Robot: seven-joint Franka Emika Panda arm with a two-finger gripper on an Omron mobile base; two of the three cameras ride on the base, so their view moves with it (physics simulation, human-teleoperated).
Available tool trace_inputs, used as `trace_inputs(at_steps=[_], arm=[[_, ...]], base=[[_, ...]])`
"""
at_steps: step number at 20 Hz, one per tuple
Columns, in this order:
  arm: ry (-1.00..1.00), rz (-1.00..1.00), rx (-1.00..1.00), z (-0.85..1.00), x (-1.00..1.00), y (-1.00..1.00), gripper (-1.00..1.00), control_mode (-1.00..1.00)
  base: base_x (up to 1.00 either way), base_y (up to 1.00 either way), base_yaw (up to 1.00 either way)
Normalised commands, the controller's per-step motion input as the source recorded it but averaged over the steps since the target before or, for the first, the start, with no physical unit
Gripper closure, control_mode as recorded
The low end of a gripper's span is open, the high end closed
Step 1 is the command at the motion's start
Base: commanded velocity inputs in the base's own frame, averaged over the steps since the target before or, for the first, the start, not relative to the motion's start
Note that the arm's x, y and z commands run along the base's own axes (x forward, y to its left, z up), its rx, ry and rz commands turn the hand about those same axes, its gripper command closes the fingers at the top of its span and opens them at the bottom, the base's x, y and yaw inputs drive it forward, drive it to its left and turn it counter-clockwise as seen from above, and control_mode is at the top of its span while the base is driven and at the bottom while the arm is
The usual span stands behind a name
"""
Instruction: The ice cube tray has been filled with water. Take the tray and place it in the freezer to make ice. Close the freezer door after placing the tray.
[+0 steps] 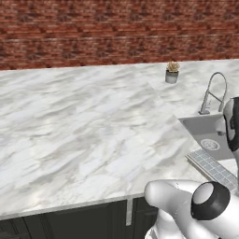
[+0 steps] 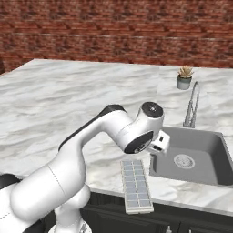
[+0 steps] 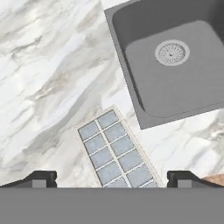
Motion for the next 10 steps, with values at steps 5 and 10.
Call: trace_inputs(at_steps=[5, 10], arm=[[0.00, -0.42, 0.42, 0.01, -0.73, -0.58, -1.00, -1.00], [-0.02, -0.32, 0.43, -0.01, -0.49, -0.46, -1.00, -1.00]], base=[[0.00, 0.00, 0.00], [0.00, 0.00, 0.00]])
